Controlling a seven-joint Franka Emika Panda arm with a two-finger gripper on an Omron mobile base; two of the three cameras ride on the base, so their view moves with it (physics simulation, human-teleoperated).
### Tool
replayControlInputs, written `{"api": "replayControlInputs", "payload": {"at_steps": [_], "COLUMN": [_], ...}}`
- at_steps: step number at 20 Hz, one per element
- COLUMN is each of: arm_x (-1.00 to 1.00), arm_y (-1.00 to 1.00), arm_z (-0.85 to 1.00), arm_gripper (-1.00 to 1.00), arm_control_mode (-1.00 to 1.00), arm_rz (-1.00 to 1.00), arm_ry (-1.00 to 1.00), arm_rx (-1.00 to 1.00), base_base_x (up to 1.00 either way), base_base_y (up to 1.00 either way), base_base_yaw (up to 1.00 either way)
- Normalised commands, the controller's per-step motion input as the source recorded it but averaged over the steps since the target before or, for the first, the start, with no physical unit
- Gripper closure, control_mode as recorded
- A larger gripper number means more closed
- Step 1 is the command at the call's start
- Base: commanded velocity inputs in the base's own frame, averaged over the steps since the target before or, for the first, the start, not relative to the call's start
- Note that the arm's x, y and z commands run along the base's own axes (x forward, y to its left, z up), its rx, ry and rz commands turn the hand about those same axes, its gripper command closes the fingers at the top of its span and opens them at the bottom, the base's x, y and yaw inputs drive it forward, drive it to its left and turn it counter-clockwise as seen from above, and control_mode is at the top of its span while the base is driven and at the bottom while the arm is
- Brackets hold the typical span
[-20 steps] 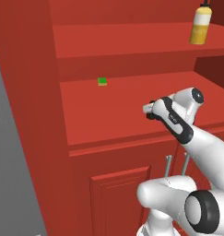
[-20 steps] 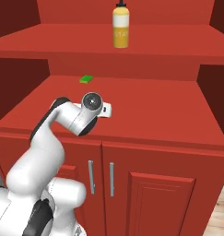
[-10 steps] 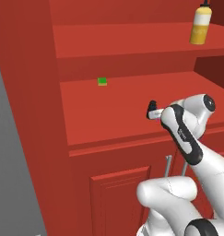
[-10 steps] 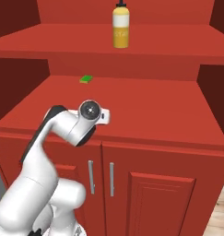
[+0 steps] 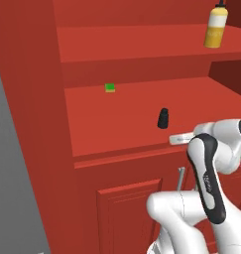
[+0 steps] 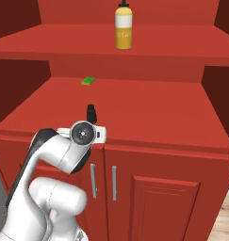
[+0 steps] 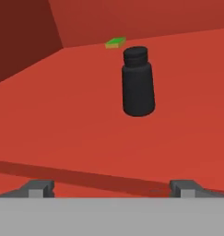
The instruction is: Pick the mustard and shaker from the counter and place them in the cabinet.
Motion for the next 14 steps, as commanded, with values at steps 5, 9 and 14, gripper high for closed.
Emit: {"api": "replayControlInputs", "payload": {"at_steps": [5,9,14], "arm_x": [-0.68,-0.62,-0.65], "arm_y": [0.00,0.00,0.00], "arm_z": [0.00,0.00,0.00], "arm_gripper": [-1.00,-1.00,-1.00], "arm_control_mode": [-1.00,-1.00,-1.00], "arm_rz": [0.00,0.00,0.00], "arm_ry": [0.00,0.05,0.07], "arm_rx": [0.00,0.00,0.00], "base_base_x": [0.00,0.00,0.00], "base_base_y": [0.00,0.00,0.00], "base_base_yaw": [0.00,0.00,0.00]}}
